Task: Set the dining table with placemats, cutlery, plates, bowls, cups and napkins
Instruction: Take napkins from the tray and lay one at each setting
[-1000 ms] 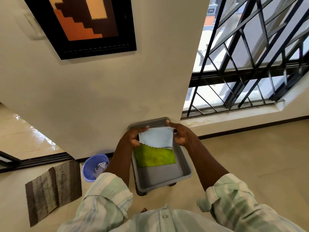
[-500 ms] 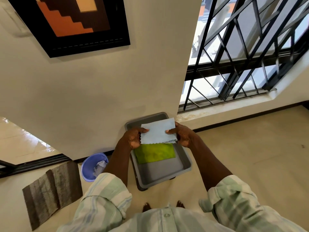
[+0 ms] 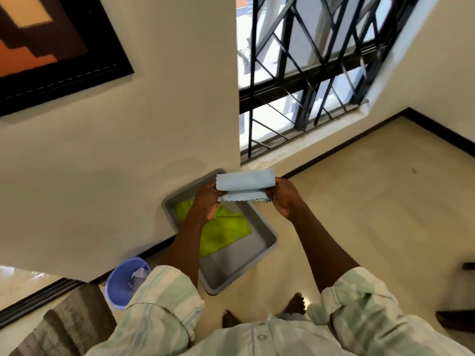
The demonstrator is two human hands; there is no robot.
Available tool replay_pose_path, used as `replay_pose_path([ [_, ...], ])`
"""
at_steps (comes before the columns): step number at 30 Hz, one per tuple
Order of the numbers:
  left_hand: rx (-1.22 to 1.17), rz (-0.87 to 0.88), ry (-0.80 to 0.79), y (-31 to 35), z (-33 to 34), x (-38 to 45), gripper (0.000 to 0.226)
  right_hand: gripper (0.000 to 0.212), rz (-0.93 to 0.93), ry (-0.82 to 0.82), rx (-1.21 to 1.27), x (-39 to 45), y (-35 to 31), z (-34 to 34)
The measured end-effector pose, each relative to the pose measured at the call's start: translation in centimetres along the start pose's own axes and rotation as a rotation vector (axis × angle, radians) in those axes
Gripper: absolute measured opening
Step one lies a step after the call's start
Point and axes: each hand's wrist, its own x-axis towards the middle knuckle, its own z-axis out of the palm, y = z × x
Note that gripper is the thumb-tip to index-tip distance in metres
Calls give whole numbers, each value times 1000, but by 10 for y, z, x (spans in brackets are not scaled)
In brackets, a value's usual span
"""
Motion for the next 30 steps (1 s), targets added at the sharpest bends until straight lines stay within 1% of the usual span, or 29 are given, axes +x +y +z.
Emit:
replay_pose_path([
  [2,-38,59,-52,5,22,3,27,25,-63,38,-15,1,-4,-21],
  [3,-42,91,-101,10,35,2,26,22,-91,33,14,1,-6,-33],
  [4,-29,123,-161,15,47,1,29,32,-109,22,54,1,-8,-44],
  [5,-20,154,-234,16,61,6,36,44,-119,13,95,2,-11,-58],
  [6,-25,160,-292,19,76,8,45,51,-127,5,116,3,-14,-71],
  [7,-31,154,-315,20,91,13,54,53,-132,0,137,4,-17,-86],
  [8,-48,146,-317,21,104,17,59,50,-126,1,163,5,-21,-100],
  [9,-78,129,-321,24,117,19,57,44,-116,5,208,7,-25,-115],
  [10,-128,93,-338,28,134,22,50,38,-105,16,279,9,-31,-134],
  [12,-254,9,-389,34,167,29,35,33,-90,37,440,13,-42,-170],
  [13,-275,-17,-396,38,184,31,28,31,-86,51,486,16,-47,-188],
  [15,-185,-47,-382,40,218,41,15,23,-86,95,433,22,-57,-221],
  [16,-89,-49,-372,39,236,49,13,23,-84,116,358,24,-60,-236],
  [17,5,-42,-382,37,257,58,11,27,-80,154,291,28,-65,-255],
  [18,65,-33,-404,36,275,67,12,30,-78,192,255,30,-69,-272],
  [19,88,-42,-434,33,290,76,19,31,-78,234,240,30,-73,-285],
  [21,83,-111,-518,28,325,92,38,28,-88,319,232,29,-81,-319],
  [23,118,-177,-621,24,357,103,48,27,-92,380,230,26,-85,-351],
  [27,299,-296,-845,16,421,114,41,26,-110,470,203,23,-87,-405],
  [30,461,-329,-1027,8,474,119,48,25,-110,528,156,23,-90,-435],
])
